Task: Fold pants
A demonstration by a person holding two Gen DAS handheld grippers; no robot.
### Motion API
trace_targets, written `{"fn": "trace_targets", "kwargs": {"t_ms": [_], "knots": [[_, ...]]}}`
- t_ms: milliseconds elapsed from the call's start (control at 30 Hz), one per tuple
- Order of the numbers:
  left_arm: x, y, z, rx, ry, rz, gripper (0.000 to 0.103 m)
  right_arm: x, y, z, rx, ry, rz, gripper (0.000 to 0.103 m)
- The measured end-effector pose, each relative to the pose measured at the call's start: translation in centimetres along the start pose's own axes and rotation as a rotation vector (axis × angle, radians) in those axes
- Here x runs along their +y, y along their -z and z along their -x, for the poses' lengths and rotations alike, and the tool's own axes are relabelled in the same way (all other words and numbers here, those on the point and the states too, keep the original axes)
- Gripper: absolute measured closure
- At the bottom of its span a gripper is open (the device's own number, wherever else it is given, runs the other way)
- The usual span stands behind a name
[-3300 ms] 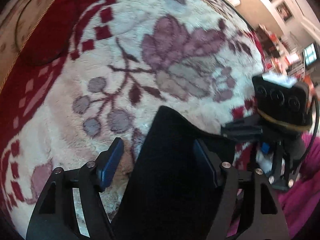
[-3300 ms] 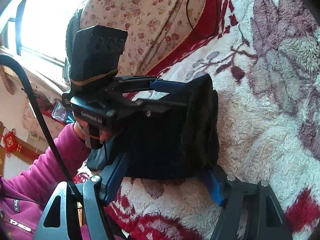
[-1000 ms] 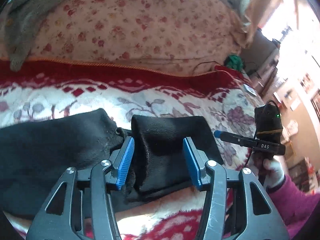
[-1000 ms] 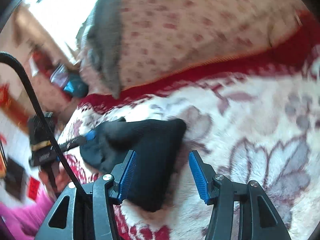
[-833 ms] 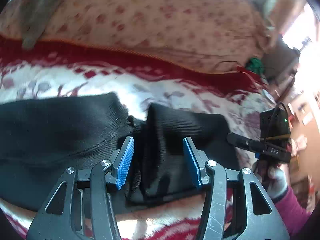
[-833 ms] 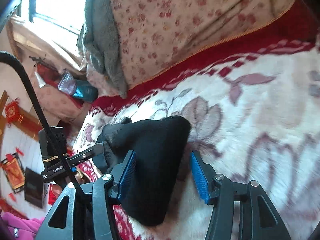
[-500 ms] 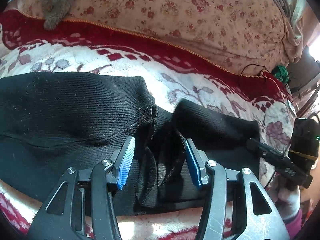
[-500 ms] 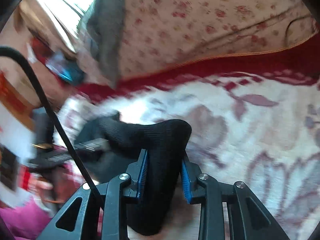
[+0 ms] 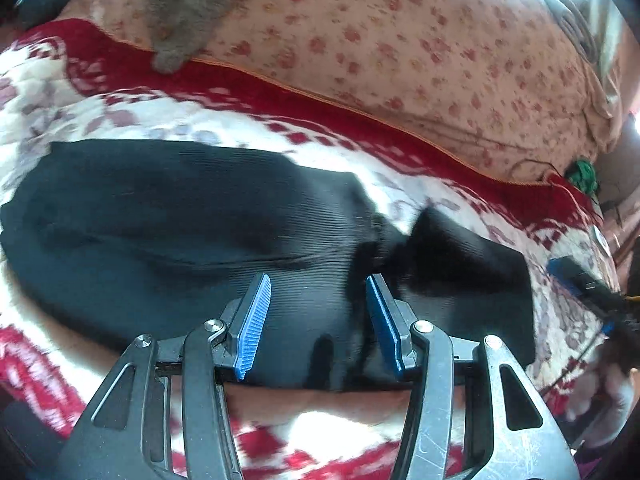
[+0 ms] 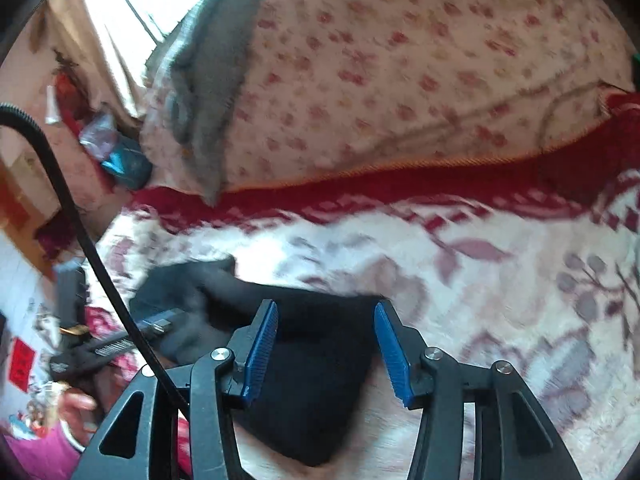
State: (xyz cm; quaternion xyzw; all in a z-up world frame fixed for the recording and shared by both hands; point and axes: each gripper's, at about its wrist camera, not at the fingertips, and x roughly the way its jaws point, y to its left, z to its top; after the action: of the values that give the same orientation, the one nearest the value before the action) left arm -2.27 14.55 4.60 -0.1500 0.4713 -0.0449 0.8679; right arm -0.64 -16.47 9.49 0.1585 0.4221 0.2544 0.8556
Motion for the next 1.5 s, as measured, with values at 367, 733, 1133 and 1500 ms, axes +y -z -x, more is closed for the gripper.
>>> {"fn": "trace_targets", "kwargs": {"t_ms": [367,733,1133,1500], "knots": [[5.7,0.6,4.0,-0.083,-0.170,0.060,0.054,9.9,-0.7,-6.8,0.109,-0.155,0.224,0.054],[14.1,2.4,6.8,-0.138,-0.211,0.358,0.054,20.4,-1.2,-16.7,0.275,-0.298,0.453,0.052],[19.5,2.8,5.5,-0.147,-0.184,0.568,0.048,30.6,-2.6,-29.4,0.460,-0.386,0.627,0.050],[19.2,2.2,4.1,-0.173,-0.171,0.540,0.025,34.1,-1.6,-36.4,0.600,-0.374,0.711,0.058]]}}
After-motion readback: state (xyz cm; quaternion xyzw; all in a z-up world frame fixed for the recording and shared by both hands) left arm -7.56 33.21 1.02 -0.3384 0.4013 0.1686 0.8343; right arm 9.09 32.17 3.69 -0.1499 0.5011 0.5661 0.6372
